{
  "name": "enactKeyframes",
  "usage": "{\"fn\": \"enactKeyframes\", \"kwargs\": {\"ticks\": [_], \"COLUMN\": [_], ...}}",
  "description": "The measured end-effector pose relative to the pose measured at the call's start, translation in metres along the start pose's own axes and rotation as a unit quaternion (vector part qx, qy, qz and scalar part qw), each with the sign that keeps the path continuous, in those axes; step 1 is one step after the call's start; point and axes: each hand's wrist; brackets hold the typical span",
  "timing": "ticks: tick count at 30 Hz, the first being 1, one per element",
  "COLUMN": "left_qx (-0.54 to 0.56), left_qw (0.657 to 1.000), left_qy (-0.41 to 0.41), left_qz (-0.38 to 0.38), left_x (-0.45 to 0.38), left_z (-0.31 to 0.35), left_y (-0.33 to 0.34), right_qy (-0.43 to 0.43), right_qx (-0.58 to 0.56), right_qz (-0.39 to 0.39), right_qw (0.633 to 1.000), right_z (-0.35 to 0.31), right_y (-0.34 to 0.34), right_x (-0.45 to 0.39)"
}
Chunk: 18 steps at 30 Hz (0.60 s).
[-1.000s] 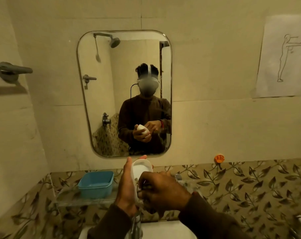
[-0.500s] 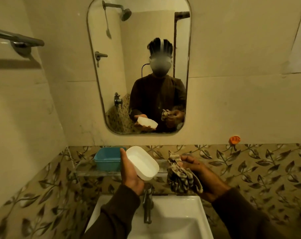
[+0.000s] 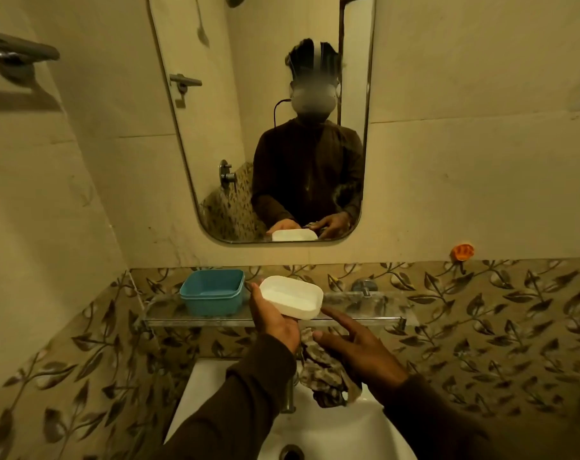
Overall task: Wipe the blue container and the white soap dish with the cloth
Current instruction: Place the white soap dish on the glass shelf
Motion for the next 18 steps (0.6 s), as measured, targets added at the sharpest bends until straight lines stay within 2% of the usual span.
{"fn": "enactKeyframes", "kwargs": {"ticks": [3,5,6,8,9,11,15,18], "left_qx": [-0.072,-0.248,-0.355,-0.545,-0.611,-0.69,-0.776,-0.806], "left_qw": [0.997,0.964,0.926,0.815,0.76,0.684,0.584,0.55], "left_qy": [0.03,0.09,0.129,0.196,0.218,0.227,0.227,0.212], "left_qz": [0.011,0.015,0.012,-0.017,-0.041,-0.073,-0.069,-0.056], "left_x": [-0.006,-0.008,-0.009,-0.014,-0.015,-0.015,-0.016,-0.02], "left_z": [0.0,0.006,0.009,0.017,0.02,0.026,0.036,0.037], "left_y": [-0.006,-0.011,-0.013,-0.013,-0.013,-0.01,-0.011,-0.01], "right_qy": [-0.003,-0.002,0.002,0.007,0.003,-0.006,-0.011,-0.01], "right_qx": [0.003,0.01,0.008,0.019,0.032,0.057,0.1,0.134], "right_qz": [0.009,0.011,0.009,0.01,0.017,0.031,0.032,0.042], "right_qw": [1.0,1.0,1.0,1.0,0.999,0.998,0.994,0.99], "right_z": [-0.003,-0.005,-0.007,-0.009,-0.01,-0.01,-0.004,0.002], "right_y": [-0.001,-0.004,-0.004,-0.005,-0.005,-0.004,0.0,0.003], "right_x": [-0.015,-0.025,-0.03,-0.039,-0.043,-0.052,-0.066,-0.074]}}
Point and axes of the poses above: each hand's wrist, its own x-axis away from the middle knuckle, its own y-axis out of the palm, z = x × y, and after that the axes turned 7 degrees about x, right-handed
